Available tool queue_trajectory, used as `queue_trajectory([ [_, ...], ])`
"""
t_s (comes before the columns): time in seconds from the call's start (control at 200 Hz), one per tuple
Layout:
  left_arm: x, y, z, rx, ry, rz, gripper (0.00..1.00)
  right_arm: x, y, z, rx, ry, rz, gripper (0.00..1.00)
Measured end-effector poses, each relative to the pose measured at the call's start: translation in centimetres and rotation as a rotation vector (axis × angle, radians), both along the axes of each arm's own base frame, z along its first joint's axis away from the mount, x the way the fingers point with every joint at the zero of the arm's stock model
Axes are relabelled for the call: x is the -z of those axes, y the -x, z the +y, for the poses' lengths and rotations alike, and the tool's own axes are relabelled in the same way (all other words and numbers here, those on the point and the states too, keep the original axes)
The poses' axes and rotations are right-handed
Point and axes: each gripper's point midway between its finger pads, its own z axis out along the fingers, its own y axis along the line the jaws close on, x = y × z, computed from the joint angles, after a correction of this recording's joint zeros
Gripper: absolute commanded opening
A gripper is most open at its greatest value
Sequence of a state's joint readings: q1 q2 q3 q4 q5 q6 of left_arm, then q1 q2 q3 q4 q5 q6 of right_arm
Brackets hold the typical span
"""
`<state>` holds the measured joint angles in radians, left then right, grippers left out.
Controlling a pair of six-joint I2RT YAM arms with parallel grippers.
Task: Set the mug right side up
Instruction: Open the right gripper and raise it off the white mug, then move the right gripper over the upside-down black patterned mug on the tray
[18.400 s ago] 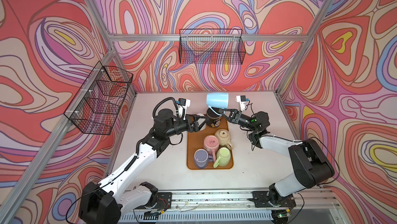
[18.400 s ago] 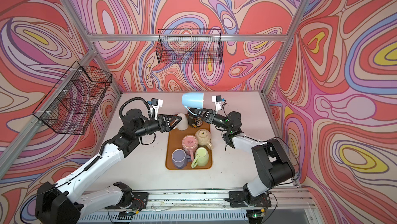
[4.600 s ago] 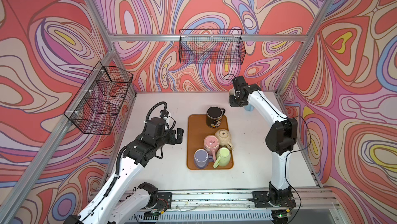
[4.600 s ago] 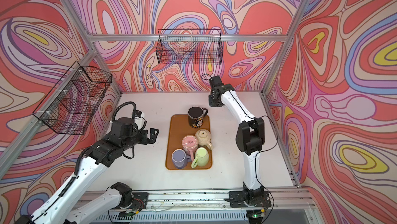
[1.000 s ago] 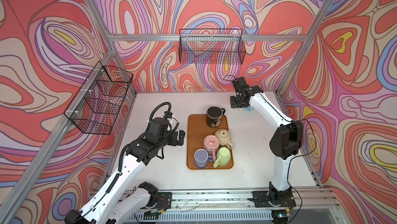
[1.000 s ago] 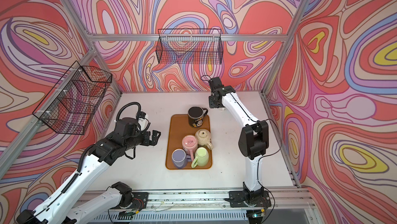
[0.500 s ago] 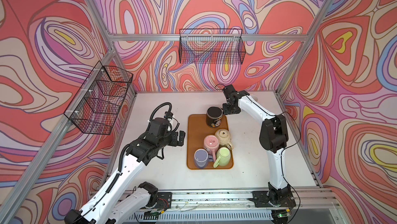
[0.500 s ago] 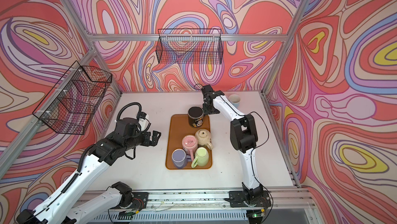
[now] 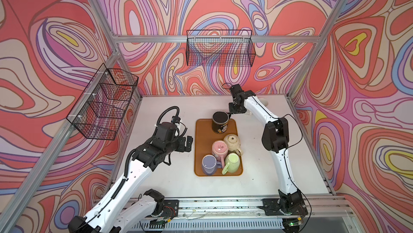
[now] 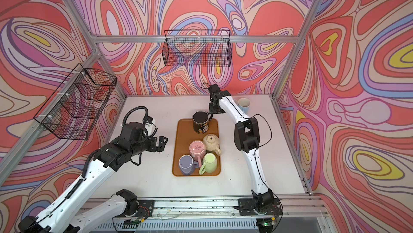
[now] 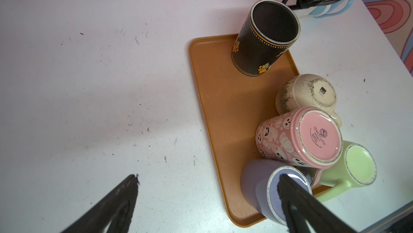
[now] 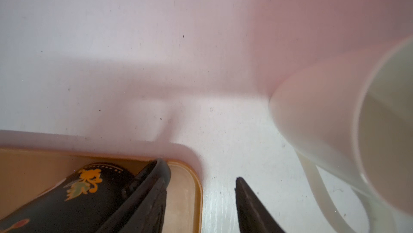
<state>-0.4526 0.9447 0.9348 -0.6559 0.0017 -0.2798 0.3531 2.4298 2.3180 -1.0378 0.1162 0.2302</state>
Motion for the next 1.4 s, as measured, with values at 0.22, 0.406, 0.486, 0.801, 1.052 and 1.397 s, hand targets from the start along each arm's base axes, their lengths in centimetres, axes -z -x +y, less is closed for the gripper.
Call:
queue_trajectory([
  [0.22,0.5,-0.2,0.0,-0.002,-0.01,0.015,1.0,0.6,-1.3,1.1,-0.024,-0.051,-0.003,0.52],
  [0.406,0.6,-0.2,0.0,0.001,-0.019,0.016,1.0,1.1,-1.1,2.0,-0.046,-0.085,0.015,0.51],
  [0.486,0.7,-0.2,0.0,0.0,-0.021,0.018,1.0,1.1,-1.0,2.5,-0.055,-0.095,0.015,0.51],
  [0.801,1.1,-0.3,0.0,-0.002,-0.03,0.033,1.0,3.2,0.6,5.3,-0.111,-0.108,0.05,0.5],
  [1.052,1.1,-0.3,0.0,-0.001,-0.03,0.033,1.0,4.9,4.1,7.1,-0.156,-0.084,0.12,0.49],
  [1.397,1.2,-0.3,-0.1,0.004,-0.026,0.039,1.0,2.2,7.0,7.0,-0.178,-0.089,0.097,0.46],
])
